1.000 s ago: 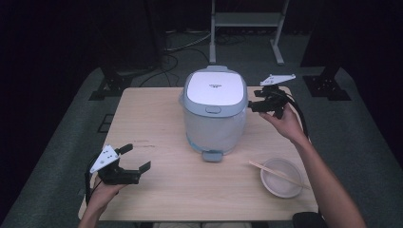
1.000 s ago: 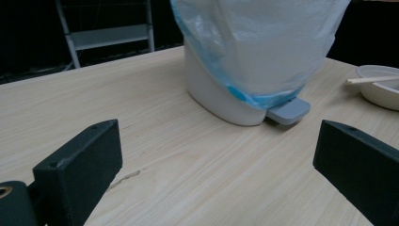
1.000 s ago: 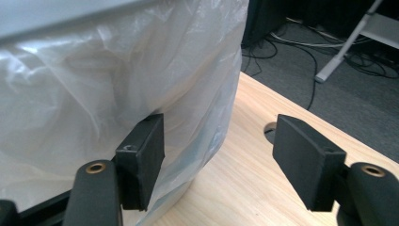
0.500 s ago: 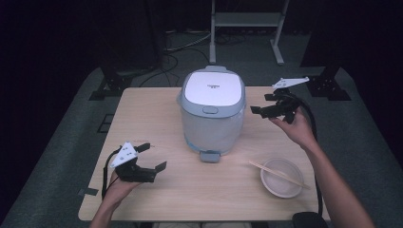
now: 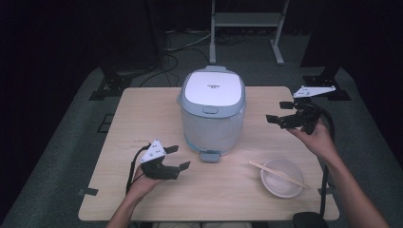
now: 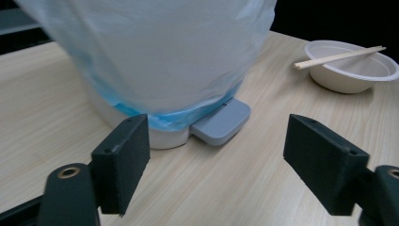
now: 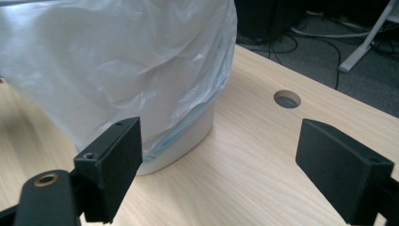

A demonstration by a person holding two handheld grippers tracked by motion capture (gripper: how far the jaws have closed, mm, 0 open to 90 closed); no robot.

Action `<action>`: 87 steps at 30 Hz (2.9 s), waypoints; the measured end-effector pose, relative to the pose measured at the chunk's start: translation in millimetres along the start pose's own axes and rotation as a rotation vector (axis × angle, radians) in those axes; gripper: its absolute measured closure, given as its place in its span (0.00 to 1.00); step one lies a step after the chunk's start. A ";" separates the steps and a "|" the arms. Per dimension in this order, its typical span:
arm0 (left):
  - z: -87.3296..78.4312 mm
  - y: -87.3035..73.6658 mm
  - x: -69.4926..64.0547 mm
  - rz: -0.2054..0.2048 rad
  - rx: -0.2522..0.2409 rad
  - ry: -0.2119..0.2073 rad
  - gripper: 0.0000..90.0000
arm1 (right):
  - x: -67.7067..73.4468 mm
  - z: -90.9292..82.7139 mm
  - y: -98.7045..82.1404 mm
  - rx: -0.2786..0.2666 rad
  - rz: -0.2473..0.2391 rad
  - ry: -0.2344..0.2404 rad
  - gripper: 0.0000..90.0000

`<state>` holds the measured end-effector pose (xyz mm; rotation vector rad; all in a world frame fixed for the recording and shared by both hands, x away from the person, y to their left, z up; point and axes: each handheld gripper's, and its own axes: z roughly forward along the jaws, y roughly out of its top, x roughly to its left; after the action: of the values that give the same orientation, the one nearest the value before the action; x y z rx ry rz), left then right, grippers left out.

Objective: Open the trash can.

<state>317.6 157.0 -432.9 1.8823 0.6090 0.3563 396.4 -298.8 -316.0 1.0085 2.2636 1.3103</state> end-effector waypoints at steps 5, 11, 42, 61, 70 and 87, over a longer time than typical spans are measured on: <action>12.7 2.3 -4.5 0.008 0.019 -0.028 0.45 | 4.9 -11.5 -7.4 -0.010 -0.004 0.014 0.16; 35.0 1.6 -10.2 0.029 0.069 -0.057 0.64 | 8.3 -28.0 -23.2 -0.012 0.010 0.046 0.16; 95.8 -0.2 -6.6 0.008 0.133 -0.042 0.92 | 18.6 -61.2 -52.8 -0.074 0.021 0.083 0.16; 101.3 -3.2 -0.2 -0.028 0.118 -0.023 0.91 | 19.5 -58.8 -86.1 -0.020 0.027 0.113 0.16; 104.2 -3.2 -4.4 -0.005 0.124 -0.005 0.92 | 24.0 -52.1 -97.4 0.013 0.012 0.121 0.16; 107.2 -4.2 -7.9 0.030 0.161 0.016 0.93 | 29.7 -46.4 -103.4 0.055 -0.023 0.122 0.16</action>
<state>364.8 71.1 -477.3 2.0462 0.6371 0.3506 305.9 -339.4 -378.4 0.9409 2.4059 1.3409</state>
